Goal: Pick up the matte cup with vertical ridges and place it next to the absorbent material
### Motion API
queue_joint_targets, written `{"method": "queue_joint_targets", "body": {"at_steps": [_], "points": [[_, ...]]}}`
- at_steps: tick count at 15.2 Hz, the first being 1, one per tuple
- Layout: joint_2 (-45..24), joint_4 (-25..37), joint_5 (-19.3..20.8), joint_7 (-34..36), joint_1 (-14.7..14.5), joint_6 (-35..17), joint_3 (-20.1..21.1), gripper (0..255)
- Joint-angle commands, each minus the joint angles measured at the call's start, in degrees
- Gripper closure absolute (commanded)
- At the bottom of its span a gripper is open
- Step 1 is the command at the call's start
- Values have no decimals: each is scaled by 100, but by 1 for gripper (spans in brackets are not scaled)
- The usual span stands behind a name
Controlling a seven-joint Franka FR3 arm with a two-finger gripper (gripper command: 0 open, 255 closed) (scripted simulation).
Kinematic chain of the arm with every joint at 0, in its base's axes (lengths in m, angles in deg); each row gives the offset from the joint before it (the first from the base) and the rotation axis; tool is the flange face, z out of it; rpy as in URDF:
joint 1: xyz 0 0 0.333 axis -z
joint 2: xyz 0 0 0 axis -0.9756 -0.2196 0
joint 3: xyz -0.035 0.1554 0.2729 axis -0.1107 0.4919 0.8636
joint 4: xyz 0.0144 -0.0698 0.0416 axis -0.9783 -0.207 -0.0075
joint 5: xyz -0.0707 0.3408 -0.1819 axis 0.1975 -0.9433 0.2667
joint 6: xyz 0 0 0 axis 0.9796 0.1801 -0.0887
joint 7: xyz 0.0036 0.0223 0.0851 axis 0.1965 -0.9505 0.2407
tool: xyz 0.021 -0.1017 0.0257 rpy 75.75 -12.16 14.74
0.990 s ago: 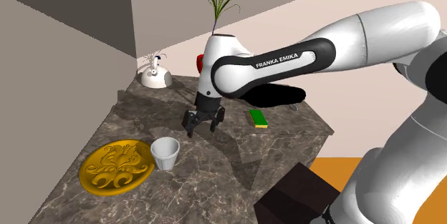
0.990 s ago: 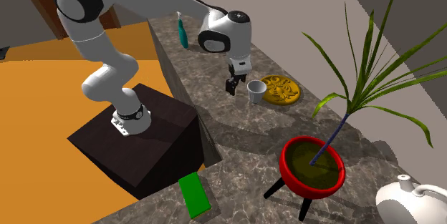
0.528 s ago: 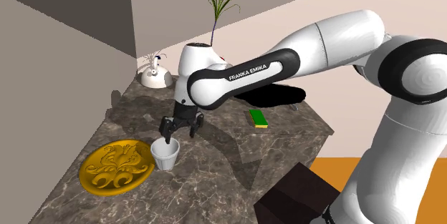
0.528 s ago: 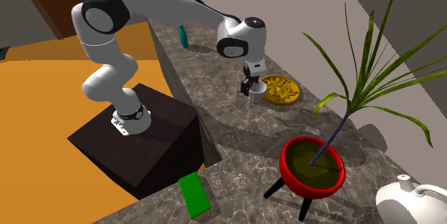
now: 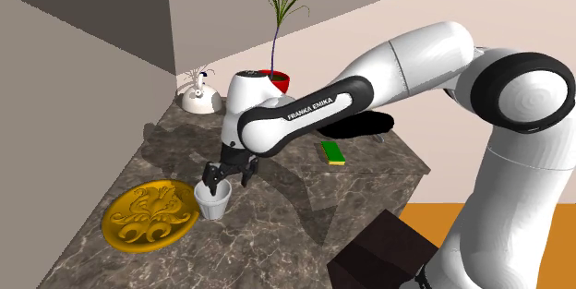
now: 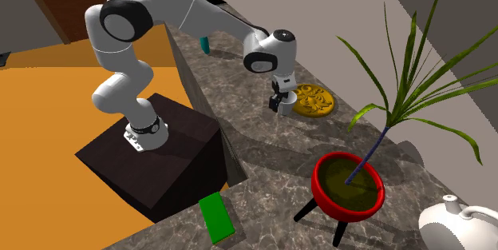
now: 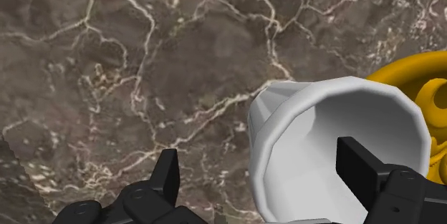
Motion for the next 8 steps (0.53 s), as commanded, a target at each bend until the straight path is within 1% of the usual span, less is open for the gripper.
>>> {"method": "queue_joint_targets", "body": {"at_steps": [1, 6, 7, 8], "points": [[-15, -8, 8, 11, -7, -26, 1, 0], [-15, -8, 8, 11, -7, -25, 1, 0], [-15, -8, 8, 11, -7, -25, 1, 255], [-15, -8, 8, 11, -7, -25, 1, 255]]}}
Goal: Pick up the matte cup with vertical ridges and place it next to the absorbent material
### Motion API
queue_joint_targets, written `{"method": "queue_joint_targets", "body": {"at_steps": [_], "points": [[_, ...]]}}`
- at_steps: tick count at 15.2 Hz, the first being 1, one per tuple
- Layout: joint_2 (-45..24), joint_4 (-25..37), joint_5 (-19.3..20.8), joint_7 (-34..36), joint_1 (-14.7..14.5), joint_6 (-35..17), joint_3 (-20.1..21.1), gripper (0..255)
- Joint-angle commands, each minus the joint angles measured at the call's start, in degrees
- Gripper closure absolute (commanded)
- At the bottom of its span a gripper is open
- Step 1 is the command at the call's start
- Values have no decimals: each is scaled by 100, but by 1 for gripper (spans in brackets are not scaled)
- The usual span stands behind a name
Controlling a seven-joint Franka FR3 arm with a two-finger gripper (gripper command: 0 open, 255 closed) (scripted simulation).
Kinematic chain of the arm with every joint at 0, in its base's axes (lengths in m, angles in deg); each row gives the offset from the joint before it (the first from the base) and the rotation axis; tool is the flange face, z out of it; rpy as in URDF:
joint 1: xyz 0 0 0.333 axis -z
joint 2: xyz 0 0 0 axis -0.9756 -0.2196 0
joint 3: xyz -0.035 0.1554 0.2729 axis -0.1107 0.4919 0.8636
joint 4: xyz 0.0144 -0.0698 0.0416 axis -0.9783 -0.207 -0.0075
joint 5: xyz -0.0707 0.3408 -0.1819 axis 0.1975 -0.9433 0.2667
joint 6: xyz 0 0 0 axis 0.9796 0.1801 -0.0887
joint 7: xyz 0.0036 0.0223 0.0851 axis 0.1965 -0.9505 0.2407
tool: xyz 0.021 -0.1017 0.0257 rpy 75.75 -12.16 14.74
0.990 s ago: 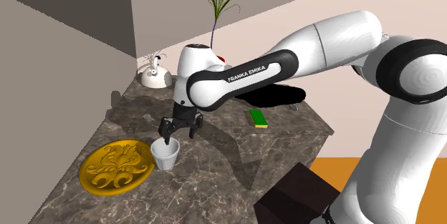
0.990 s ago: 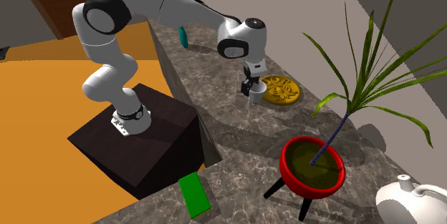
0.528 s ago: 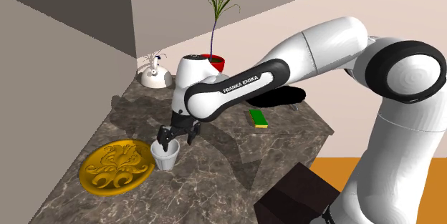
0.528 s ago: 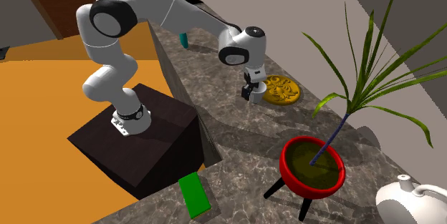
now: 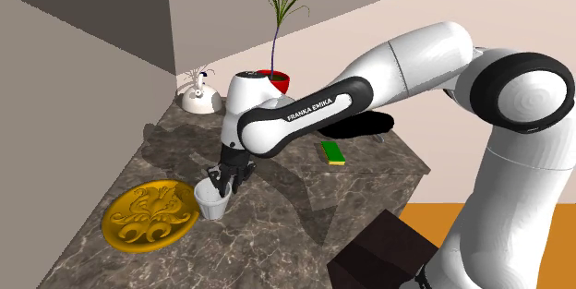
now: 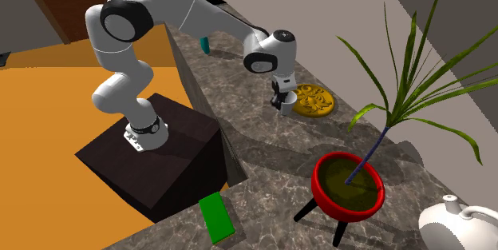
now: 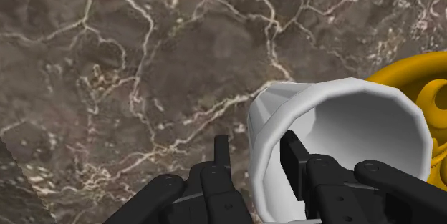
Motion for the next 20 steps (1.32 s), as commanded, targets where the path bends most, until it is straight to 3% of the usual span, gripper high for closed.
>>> {"method": "queue_joint_targets", "body": {"at_steps": [1, 8, 20], "points": [[0, 0, 0, 0, 0, 0, 0, 255], [0, 0, 0, 0, 0, -1, 0, 255], [426, 437, -154, -44, 51, 840, 37, 255]]}}
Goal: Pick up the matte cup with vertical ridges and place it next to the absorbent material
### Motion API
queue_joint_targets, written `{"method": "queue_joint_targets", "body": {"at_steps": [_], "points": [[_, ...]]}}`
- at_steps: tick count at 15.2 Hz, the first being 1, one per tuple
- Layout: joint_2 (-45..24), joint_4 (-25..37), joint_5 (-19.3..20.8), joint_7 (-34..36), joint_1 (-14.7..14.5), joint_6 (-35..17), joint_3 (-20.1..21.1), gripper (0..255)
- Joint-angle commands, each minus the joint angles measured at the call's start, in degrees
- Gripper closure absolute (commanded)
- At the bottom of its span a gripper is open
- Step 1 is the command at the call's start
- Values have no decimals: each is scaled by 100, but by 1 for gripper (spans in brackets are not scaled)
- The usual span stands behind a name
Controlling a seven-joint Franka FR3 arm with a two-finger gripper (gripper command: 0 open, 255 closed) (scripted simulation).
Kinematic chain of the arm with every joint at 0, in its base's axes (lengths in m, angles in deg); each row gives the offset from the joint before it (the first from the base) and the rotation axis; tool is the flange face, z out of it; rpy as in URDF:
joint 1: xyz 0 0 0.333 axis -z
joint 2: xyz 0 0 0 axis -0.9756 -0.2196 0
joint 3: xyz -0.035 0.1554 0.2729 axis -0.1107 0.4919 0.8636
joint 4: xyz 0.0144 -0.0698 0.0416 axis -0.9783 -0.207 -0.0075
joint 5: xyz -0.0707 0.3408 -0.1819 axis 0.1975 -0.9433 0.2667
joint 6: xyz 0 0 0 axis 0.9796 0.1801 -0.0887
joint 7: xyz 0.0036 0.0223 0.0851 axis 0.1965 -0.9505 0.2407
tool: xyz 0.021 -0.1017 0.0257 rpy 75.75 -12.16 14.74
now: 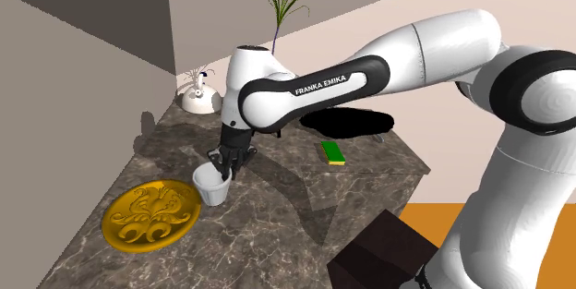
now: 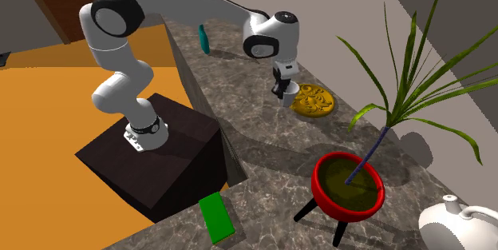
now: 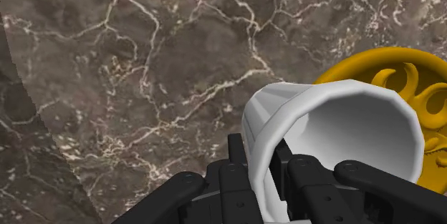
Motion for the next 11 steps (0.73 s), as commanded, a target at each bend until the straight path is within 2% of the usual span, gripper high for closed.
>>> {"method": "queue_joint_targets", "body": {"at_steps": [1, 11], "points": [[53, 100, -19, -10, 10, 151, 0, 255], [272, 619, -84, -4, 32, 876, 6, 255]]}}
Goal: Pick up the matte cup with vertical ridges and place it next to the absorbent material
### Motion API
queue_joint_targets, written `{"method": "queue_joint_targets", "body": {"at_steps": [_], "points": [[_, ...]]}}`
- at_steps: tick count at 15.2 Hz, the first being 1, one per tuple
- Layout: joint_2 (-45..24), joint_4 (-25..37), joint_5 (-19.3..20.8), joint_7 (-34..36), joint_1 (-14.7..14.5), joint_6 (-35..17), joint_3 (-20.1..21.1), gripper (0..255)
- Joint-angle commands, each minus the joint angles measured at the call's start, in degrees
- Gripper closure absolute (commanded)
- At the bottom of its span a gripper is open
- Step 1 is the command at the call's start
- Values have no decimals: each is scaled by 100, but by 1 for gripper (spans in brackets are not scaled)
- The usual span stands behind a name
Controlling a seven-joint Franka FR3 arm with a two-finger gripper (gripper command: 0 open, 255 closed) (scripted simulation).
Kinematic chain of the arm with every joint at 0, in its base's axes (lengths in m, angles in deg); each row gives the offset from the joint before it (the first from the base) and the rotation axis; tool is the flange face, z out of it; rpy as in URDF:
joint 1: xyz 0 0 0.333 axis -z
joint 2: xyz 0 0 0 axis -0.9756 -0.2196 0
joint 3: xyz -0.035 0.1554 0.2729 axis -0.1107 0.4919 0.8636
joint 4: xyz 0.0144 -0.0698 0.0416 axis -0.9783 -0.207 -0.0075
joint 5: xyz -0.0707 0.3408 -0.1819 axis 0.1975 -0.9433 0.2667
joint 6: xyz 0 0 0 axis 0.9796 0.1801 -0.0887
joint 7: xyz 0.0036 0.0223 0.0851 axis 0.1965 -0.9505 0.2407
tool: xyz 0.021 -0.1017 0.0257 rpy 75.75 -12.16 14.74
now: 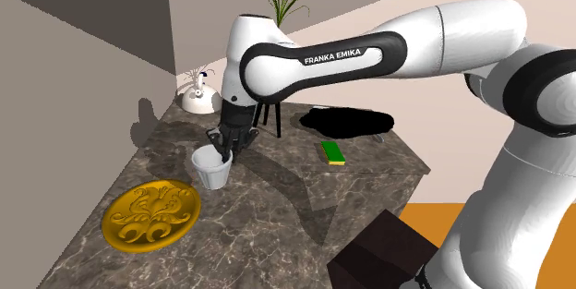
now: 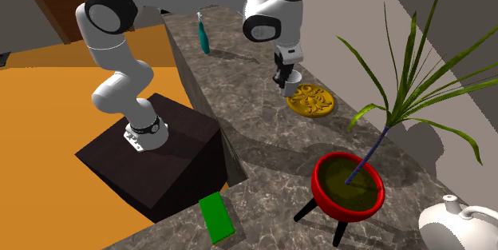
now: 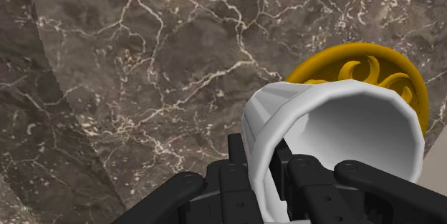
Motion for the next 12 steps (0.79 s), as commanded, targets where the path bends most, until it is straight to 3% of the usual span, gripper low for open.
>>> {"method": "queue_joint_targets", "body": {"at_steps": [1, 8, 12], "points": [[24, 114, -5, 7, 2, 137, 1, 255], [94, 556, -18, 33, 7, 644, 1, 255], [315, 315, -162, -550, 317, 664, -237, 255]]}}
